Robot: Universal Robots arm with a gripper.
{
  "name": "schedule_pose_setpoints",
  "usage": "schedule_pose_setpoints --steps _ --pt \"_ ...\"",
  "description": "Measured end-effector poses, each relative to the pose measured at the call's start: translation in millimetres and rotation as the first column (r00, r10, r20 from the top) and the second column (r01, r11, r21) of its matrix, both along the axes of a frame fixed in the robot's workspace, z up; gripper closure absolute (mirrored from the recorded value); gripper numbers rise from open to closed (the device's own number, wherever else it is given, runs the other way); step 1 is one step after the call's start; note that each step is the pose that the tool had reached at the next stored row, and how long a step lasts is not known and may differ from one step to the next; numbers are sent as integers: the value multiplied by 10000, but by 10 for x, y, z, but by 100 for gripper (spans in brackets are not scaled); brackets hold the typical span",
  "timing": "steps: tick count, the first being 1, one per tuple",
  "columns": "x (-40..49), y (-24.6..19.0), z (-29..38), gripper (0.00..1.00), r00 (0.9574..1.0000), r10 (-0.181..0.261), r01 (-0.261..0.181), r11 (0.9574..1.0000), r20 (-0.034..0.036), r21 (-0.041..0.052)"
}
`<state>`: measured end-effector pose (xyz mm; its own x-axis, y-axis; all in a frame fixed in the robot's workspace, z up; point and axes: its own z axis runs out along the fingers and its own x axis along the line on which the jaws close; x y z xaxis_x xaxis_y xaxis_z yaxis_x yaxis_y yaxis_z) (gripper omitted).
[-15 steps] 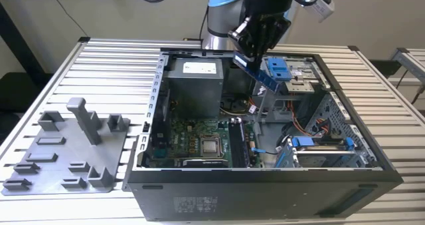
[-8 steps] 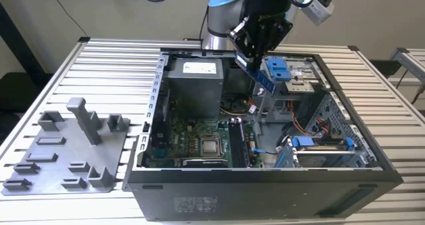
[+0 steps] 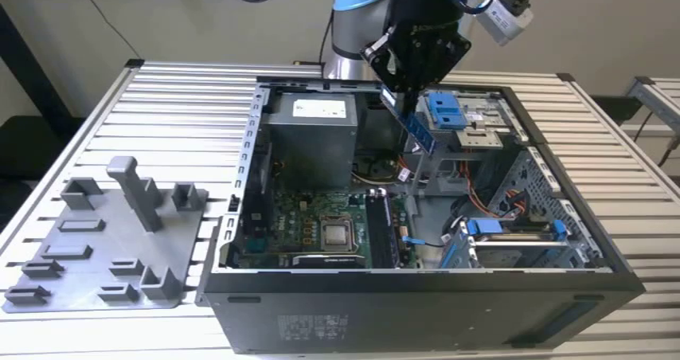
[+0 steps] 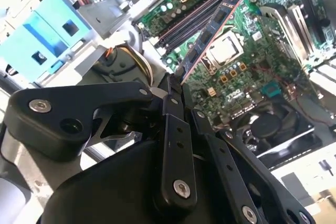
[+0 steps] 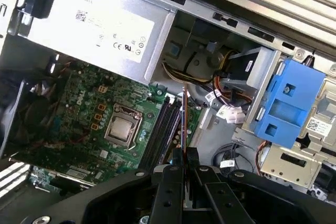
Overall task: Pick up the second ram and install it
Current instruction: 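Insert the second ram into the second slot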
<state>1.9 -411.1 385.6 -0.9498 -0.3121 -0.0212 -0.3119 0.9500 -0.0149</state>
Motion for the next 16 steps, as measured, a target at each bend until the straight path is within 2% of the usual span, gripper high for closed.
schedule_pose_setpoints --steps 4,8,12,16 --pt "0 -1 -8 86 9983 -581 581 9983 0 0" --pt "0 -2 -14 86 9936 -1129 1129 9936 0 -1" --pt "0 -6 -19 86 9862 -1657 1657 9862 0 -1" --pt "0 -11 -24 86 9770 -2133 2133 9770 0 -1"
